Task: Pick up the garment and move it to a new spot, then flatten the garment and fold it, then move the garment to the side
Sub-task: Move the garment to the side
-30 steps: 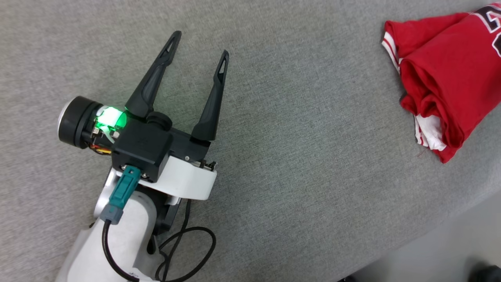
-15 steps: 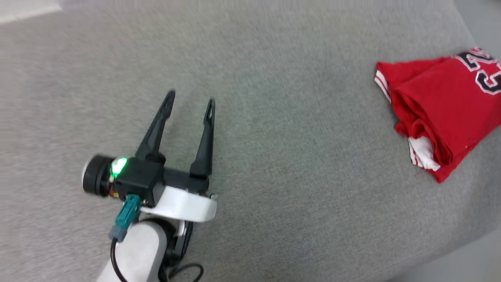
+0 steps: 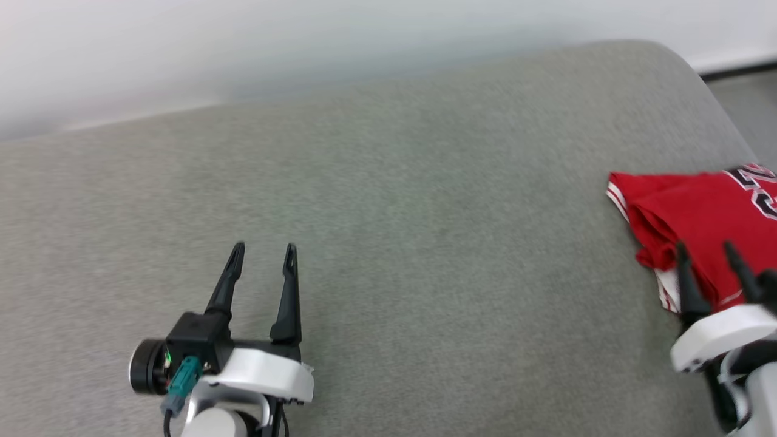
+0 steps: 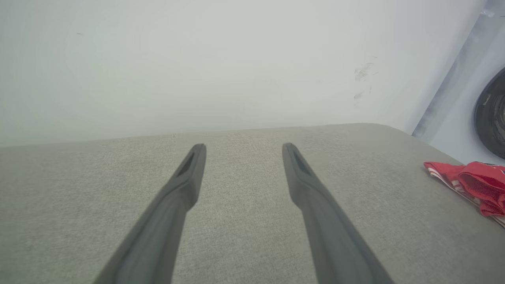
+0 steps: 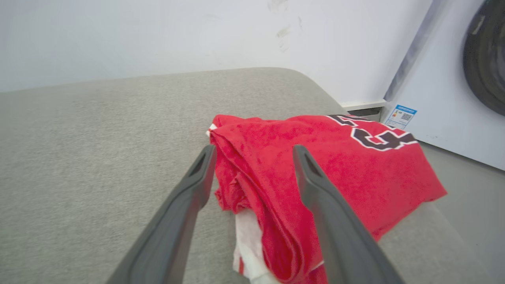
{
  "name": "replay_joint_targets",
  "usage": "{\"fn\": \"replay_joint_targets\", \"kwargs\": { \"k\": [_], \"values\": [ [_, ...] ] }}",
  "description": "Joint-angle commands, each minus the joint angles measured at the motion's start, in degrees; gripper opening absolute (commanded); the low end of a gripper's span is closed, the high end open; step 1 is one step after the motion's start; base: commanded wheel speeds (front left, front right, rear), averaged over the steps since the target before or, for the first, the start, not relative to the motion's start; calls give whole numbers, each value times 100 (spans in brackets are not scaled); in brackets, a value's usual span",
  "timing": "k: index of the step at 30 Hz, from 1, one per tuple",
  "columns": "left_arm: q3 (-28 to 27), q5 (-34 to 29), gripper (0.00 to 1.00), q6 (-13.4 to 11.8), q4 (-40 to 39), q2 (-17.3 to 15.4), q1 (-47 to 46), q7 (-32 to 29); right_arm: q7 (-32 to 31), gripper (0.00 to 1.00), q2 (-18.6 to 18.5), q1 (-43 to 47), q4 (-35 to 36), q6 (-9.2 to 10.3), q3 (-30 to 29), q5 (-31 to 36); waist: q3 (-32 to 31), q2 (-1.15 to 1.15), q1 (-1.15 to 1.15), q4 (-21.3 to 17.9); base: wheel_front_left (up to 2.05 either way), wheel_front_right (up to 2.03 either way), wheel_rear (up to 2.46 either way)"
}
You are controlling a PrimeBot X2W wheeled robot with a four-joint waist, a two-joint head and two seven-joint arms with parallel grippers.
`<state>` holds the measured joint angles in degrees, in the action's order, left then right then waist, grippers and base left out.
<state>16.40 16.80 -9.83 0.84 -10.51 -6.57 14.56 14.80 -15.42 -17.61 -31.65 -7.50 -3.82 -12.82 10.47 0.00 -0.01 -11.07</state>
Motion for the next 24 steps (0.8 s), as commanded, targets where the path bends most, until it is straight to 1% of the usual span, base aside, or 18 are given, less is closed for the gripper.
{"fn": "replay_joint_targets", "kwargs": {
  "k": [1,8,9,12,13,18,24],
  "values": [
    [-35,37,100,6,51,18,119,30,-32,100,137,198,190,2,14,24,-307,0,1,308,0,0,0],
    [-283,108,100,-16,280,33,496,67,-336,100,767,1005,1438,2,122,286,-744,0,1,740,0,0,0],
    [-447,63,100,-24,257,-13,664,70,-548,100,944,1314,2055,2,171,369,-872,0,1,867,0,0,0],
    [-610,17,100,-7,247,-84,841,66,-746,100,1058,1635,2610,2,153,458,-1001,0,1,976,0,0,0],
    [-610,17,100,-7,247,-84,841,66,-746,100,1058,1635,2610,2,153,458,-1001,0,1,976,0,0,0],
    [-816,-38,100,55,190,-166,1175,62,-1109,100,1167,2109,3421,2,109,551,-1143,0,1,1045,0,0,0],
    [-897,-67,100,167,159,-159,1452,61,-1383,100,1235,2549,3956,2,115,579,-1248,0,1,1043,0,0,0]
  ]
}}
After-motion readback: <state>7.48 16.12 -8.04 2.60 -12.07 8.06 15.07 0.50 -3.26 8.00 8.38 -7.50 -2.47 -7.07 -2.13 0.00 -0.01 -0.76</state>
